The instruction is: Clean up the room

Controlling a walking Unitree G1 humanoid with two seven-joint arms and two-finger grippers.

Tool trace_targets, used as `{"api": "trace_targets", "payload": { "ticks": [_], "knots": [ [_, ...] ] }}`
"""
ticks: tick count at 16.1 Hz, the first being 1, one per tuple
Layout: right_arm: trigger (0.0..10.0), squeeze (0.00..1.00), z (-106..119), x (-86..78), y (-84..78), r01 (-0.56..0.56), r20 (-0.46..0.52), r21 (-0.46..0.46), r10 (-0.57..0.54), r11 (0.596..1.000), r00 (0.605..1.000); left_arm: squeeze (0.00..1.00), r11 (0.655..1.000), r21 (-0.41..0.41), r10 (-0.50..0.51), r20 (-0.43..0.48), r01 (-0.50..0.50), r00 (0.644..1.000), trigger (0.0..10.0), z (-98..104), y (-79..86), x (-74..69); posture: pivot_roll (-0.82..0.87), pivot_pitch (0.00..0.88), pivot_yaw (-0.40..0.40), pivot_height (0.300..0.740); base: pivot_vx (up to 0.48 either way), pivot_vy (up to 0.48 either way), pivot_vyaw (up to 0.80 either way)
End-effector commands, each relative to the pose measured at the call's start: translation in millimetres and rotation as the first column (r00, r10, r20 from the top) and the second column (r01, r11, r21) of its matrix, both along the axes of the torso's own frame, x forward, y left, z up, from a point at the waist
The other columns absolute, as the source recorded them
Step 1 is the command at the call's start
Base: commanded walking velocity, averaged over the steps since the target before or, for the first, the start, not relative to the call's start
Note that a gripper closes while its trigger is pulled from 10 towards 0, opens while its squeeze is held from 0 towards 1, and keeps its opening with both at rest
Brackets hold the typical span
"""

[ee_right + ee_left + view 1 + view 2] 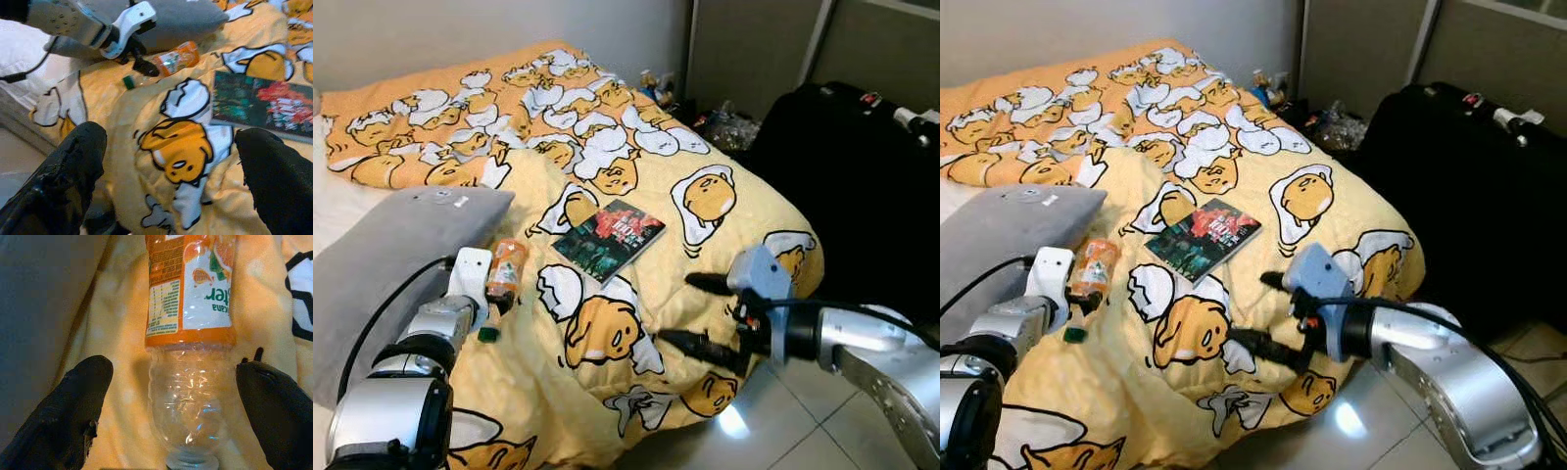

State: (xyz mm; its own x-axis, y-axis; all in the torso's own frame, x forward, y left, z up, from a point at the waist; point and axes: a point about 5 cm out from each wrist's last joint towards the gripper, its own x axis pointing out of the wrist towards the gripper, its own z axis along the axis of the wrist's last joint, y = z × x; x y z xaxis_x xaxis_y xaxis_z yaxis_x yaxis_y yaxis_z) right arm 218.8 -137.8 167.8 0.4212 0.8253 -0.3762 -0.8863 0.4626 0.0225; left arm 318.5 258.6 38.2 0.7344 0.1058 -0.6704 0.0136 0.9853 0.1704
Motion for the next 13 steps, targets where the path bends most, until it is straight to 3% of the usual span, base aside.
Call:
{"api": "trace_targets", "payload": {
  "ticks": [1, 2, 4, 6, 8, 13],
  "knots": [
    [10.0, 0.00, -2, -9.0, 1.4, -0.032, -0.043, -0.012, 0.032, 0.999, 0.999, 0.00, 1.000, -0.007, 0.007, -0.006, -0.007, 1.000, 10.0, 0, -0.8, 0.6, -0.22, 0.006, 0.067, 0.740, 0.000, 0.000, 0.00],
    [10.0, 0.00, -5, -13.1, 1.1, -0.044, -0.068, -0.027, 0.042, 0.999, 0.997, 0.00, 1.000, -0.005, -0.006, -0.016, 0.006, 1.000, 9.0, -1, -2.3, -0.1, -0.22, 0.011, 0.067, 0.740, 0.000, 0.000, 0.00],
    [10.0, 0.00, -10, -22.6, 1.7, -0.074, -0.150, -0.029, 0.069, 0.997, 0.986, 0.00, 1.000, 0.000, -0.026, -0.032, 0.026, 0.999, 4.9, -4, -4.9, -1.6, -0.22, 0.018, 0.069, 0.740, 0.000, 0.000, 0.00],
    [10.0, 0.00, -10, -24.6, 2.0, -0.083, -0.170, -0.031, 0.076, 0.996, 0.983, 0.00, 1.000, -0.008, -0.023, -0.038, 0.022, 0.999, 4.1, -5, -5.6, -2.0, -0.22, 0.021, 0.069, 0.740, 0.000, 0.000, 0.00],
    [10.0, 0.00, -12, -29.2, 4.7, -0.101, -0.204, -0.026, 0.093, 0.995, 0.975, 0.00, 1.000, 0.003, -0.024, -0.051, 0.024, 0.998, 0.3, -7, -4.6, -4.1, -0.22, 0.018, 0.067, 0.740, 0.000, 0.000, 0.00],
    [10.0, 0.00, -15, -26.7, 7.3, -0.060, -0.195, -0.039, 0.051, 0.997, 0.979, 0.00, 1.000, -0.009, -0.013, -0.044, 0.013, 0.999, 0.0, -7, -5.5, -4.2, -0.21, 0.000, 0.071, 0.740, 0.000, 0.000, 0.00]
  ]
}}
